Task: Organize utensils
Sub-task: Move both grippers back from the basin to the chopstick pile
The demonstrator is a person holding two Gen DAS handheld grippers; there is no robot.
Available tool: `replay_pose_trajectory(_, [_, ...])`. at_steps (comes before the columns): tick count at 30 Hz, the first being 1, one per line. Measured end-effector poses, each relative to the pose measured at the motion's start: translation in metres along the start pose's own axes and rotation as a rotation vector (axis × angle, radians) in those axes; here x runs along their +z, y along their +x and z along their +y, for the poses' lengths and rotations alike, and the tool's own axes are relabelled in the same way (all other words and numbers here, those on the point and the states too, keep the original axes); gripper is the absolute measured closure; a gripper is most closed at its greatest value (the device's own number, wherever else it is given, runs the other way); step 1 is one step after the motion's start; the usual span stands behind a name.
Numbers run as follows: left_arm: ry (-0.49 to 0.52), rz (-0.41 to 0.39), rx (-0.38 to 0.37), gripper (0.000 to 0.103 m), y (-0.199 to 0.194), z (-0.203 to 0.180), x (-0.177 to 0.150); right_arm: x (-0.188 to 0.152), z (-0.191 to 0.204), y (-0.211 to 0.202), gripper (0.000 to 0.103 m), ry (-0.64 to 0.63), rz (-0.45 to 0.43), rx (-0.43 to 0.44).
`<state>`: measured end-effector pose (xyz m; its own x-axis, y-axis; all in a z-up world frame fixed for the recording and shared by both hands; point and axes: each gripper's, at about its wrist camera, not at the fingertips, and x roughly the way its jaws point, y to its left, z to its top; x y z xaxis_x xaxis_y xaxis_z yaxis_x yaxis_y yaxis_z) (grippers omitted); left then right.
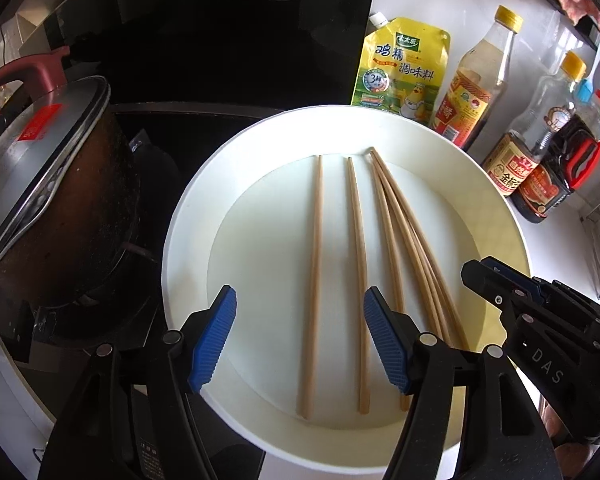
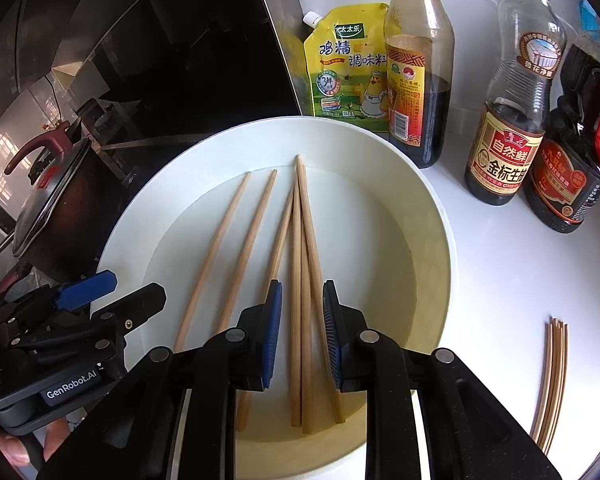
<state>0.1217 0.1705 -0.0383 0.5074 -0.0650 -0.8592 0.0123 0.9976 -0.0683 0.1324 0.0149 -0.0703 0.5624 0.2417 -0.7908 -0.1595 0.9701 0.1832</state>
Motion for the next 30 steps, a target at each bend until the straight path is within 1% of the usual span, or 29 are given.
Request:
replay_pose_trajectory(1, [-0.001,-0.006,0.001,0.034,-0.004,-0.001,-0.002,-0.003,-0.001,-0.004,0.077,0.0,-0.004,-0.006])
replay_pose_trajectory(4, [-0.002,-0.017,-0.007,0.03,-0.012,-0.003,-0.008,-0.011,-0.002,-0.016,0.074,-0.002,-0.016,-0.021])
replay_pose_trajectory(8, [0.001,-0.02,-0.02,0.03,-0.022,-0.01,-0.018,-0.022,-0.005,-0.032,0.074,0.0,-0.026,-0.031])
replay_pose_trajectory(12, [0.016,-0.032,-0.033,0.027,-0.034,-0.021,-0.026,-0.033,-0.01,-0.05,0.067,0.003,-0.041,-0.046])
replay_pose_trajectory(14, [0.024,-0.037,-0.042,0.026,-0.041,-0.028,-0.03,-0.04,-0.014,-0.06,0.066,0.001,-0.048,-0.057])
replay_pose_trajectory(16, [0.033,-0.042,-0.052,0.025,-0.047,-0.036,-0.034,-0.046,-0.02,-0.068,0.061,0.005,-0.052,-0.067])
replay_pose_trajectory(17, [0.038,-0.044,-0.056,0.024,-0.05,-0.041,-0.037,-0.05,-0.023,-0.072,0.061,0.009,-0.053,-0.073])
replay_pose_trajectory(21, [0.064,-0.047,-0.073,0.024,-0.059,-0.061,-0.045,-0.067,-0.044,-0.088,0.056,0.033,-0.053,-0.098])
replay_pose_trajectory(26, [0.11,-0.045,-0.108,0.023,-0.065,-0.092,-0.057,-0.092,-0.075,-0.107,0.055,0.081,-0.043,-0.135])
replay_pose_trajectory(28, [0.13,-0.037,-0.122,0.023,-0.065,-0.106,-0.062,-0.101,-0.089,-0.113,0.052,0.102,-0.04,-0.152])
replay_pose_trajectory(30, [0.149,-0.029,-0.135,0.023,-0.065,-0.12,-0.068,-0.111,-0.103,-0.12,0.052,0.127,-0.037,-0.17])
